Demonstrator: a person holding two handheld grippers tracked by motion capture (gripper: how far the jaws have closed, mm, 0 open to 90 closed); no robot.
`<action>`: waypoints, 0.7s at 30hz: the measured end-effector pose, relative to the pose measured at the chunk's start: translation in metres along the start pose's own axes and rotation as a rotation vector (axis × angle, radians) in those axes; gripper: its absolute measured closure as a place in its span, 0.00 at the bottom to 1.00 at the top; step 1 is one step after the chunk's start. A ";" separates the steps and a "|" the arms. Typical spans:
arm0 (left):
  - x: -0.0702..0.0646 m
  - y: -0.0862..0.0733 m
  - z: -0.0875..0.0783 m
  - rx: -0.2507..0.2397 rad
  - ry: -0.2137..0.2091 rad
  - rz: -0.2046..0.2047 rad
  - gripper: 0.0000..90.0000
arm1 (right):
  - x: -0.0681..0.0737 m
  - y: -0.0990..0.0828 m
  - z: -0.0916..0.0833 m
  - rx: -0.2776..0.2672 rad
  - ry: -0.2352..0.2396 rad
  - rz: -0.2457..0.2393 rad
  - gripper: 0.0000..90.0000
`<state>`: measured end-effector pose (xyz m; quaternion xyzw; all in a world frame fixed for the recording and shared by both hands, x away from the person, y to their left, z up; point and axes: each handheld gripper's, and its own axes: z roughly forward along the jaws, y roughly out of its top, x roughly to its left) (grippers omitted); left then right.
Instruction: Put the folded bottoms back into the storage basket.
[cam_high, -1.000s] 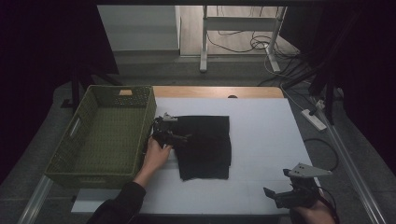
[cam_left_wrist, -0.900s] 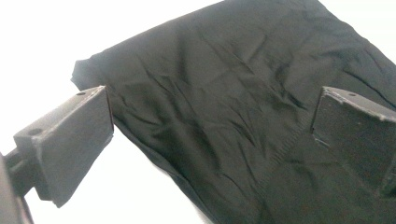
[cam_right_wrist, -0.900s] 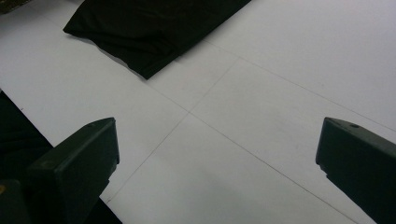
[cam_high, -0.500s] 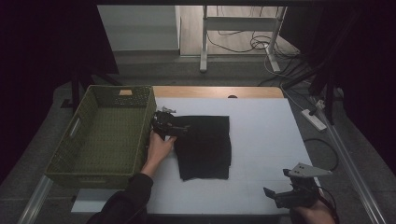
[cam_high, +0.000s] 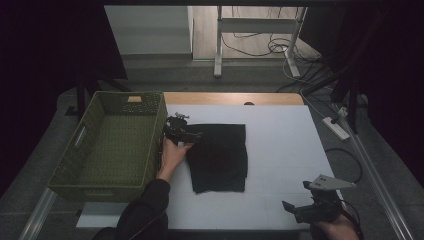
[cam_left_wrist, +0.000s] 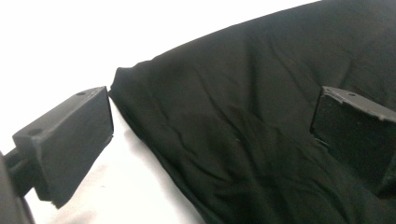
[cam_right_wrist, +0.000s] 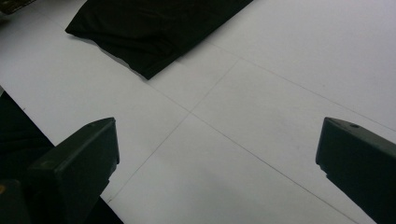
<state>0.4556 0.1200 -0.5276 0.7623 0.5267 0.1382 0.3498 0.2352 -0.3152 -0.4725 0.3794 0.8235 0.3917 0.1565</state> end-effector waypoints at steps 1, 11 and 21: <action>0.001 0.001 0.001 0.000 -0.001 -0.005 0.00 | 0.000 0.000 0.000 0.000 0.000 0.000 0.00; 0.010 0.013 0.013 0.022 0.025 -0.031 0.01 | 0.000 0.000 0.000 -0.001 0.003 -0.003 0.00; 0.019 0.016 0.030 0.105 0.094 -0.032 0.04 | 0.000 0.000 0.000 -0.004 0.007 -0.008 0.00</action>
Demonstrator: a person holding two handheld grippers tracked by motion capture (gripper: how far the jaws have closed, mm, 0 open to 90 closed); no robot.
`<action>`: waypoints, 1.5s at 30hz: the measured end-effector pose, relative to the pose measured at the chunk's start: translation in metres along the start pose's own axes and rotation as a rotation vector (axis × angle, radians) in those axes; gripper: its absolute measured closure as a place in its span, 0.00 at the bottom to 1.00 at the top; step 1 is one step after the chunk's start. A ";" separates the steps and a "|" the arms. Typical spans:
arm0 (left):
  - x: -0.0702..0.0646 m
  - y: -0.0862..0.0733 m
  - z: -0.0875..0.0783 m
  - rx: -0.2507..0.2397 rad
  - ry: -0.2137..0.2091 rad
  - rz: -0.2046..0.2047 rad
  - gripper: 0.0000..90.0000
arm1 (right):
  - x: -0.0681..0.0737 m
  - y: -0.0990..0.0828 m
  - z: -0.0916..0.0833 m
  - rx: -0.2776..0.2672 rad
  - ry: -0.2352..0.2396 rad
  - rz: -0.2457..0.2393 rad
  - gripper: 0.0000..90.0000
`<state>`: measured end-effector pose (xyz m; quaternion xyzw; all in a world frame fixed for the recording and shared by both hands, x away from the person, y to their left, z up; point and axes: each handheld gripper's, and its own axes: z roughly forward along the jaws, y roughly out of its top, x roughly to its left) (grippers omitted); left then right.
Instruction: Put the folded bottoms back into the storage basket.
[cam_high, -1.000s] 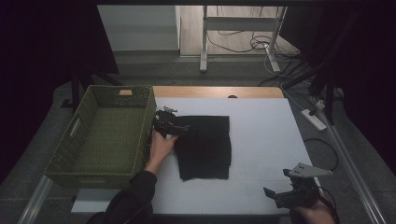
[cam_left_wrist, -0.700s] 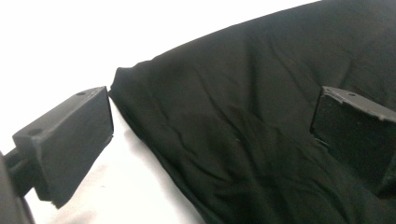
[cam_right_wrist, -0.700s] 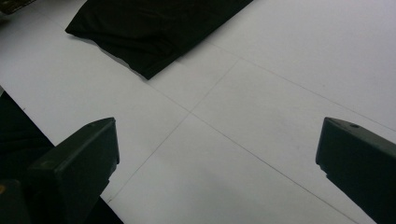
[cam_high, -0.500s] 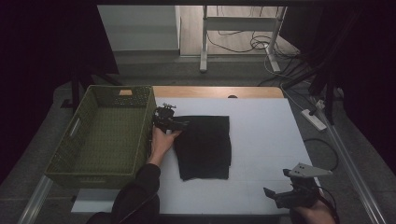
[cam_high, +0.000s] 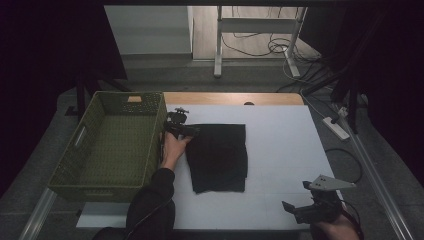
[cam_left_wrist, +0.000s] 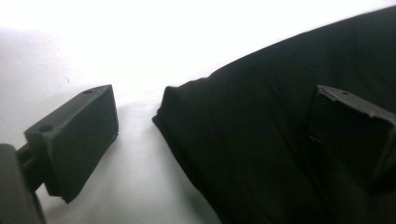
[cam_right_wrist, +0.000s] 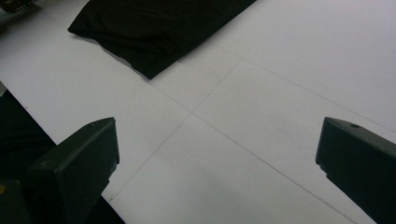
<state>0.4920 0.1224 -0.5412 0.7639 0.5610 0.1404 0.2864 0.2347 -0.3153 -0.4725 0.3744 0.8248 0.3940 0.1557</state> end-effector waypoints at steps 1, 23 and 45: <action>-0.001 0.000 0.001 0.003 0.010 0.010 0.03 | 0.000 0.000 0.000 0.001 0.000 -0.001 0.00; -0.018 -0.009 -0.004 -0.080 -0.100 0.097 0.87 | 0.002 0.001 0.002 0.013 0.003 -0.015 0.00; -0.015 -0.017 -0.003 -0.135 -0.130 0.093 0.87 | 0.003 0.012 0.014 -0.028 0.053 -0.057 0.00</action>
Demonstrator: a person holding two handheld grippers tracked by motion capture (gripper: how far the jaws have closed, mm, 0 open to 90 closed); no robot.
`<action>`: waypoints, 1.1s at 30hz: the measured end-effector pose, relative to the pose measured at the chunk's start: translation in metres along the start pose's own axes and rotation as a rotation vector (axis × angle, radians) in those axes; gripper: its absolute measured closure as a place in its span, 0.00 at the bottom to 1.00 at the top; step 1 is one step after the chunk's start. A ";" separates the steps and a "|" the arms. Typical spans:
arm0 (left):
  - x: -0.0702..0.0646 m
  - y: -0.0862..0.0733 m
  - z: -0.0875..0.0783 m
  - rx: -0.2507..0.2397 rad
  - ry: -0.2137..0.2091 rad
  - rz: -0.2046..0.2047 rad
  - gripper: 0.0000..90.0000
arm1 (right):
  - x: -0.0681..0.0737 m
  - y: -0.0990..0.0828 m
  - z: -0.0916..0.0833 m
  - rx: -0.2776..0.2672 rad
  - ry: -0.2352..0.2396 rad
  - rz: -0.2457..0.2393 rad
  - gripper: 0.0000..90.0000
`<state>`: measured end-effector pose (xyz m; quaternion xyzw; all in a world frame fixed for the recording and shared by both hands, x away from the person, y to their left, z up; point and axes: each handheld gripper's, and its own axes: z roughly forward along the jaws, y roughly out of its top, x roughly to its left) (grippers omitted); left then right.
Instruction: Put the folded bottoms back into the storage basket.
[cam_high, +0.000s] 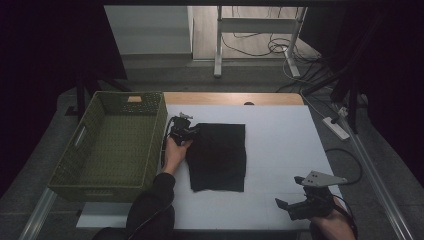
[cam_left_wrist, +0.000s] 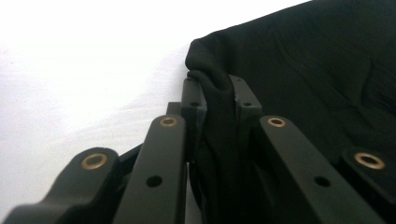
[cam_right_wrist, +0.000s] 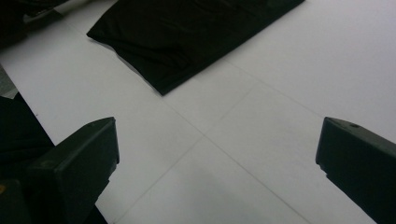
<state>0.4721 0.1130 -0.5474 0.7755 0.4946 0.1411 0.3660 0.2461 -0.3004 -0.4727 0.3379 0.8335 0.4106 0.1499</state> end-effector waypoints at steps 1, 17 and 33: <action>-0.001 0.000 0.000 0.001 0.003 0.006 0.87 | 0.000 0.001 0.001 -0.001 0.002 -0.010 0.00; 0.000 -0.001 0.000 -0.002 -0.007 0.001 0.87 | 0.009 0.015 0.024 0.006 0.091 -0.015 0.00; 0.000 -0.001 0.000 -0.004 -0.004 0.000 0.88 | 0.015 0.029 0.051 0.054 0.139 -0.025 0.00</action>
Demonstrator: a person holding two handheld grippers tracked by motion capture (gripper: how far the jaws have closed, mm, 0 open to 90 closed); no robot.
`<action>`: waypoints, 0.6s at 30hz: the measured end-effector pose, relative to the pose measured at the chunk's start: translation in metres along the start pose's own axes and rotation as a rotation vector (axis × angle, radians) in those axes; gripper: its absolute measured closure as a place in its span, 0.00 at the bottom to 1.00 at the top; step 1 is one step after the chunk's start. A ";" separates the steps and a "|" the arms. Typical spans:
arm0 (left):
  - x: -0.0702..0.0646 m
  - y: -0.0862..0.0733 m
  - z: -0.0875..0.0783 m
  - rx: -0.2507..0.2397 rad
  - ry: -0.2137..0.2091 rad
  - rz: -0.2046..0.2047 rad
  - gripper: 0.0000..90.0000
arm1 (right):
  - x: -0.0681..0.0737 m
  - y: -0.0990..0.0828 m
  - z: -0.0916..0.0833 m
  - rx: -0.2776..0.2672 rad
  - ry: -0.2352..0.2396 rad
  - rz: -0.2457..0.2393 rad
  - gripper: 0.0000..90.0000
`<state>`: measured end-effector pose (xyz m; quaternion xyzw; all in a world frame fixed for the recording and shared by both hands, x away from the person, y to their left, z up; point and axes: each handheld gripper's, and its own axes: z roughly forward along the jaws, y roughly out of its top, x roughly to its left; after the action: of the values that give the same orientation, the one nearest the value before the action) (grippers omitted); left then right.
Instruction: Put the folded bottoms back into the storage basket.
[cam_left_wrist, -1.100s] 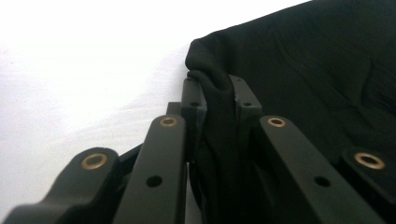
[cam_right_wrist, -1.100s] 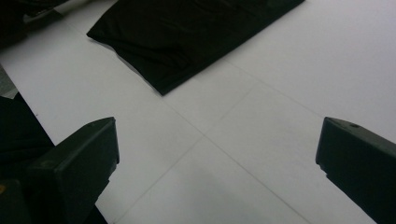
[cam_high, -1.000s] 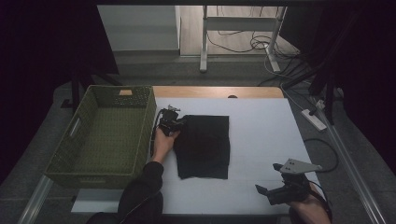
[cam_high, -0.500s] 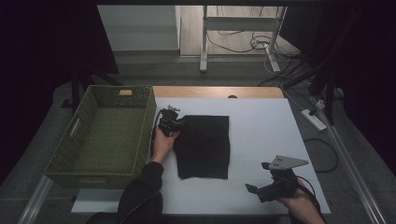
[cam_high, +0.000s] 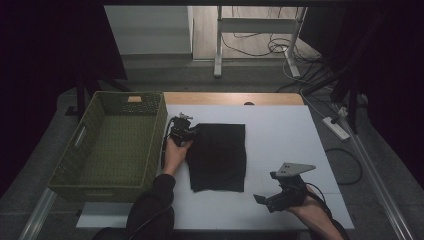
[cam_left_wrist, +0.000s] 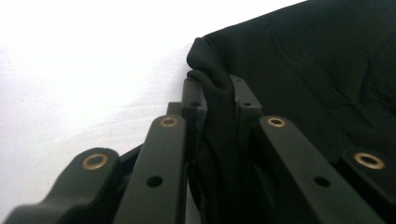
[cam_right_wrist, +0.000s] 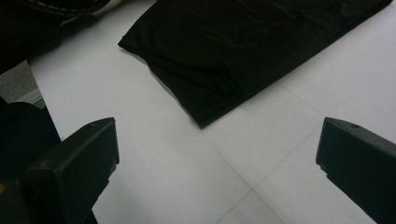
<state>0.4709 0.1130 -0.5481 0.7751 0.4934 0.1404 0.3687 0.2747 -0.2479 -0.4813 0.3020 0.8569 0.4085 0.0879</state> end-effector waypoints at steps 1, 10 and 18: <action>0.000 0.000 0.000 0.000 0.002 0.002 0.87 | 0.000 0.001 0.001 0.004 0.005 0.001 0.00; -0.001 0.000 0.000 -0.001 0.010 0.009 0.87 | 0.001 0.011 0.018 0.057 0.034 -0.028 0.00; -0.001 0.000 0.000 -0.002 0.010 0.008 0.88 | 0.005 0.027 0.040 0.077 0.086 -0.061 0.00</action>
<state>0.4700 0.1119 -0.5481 0.7759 0.4922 0.1461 0.3667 0.2986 -0.2062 -0.4862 0.2610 0.8837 0.3851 0.0517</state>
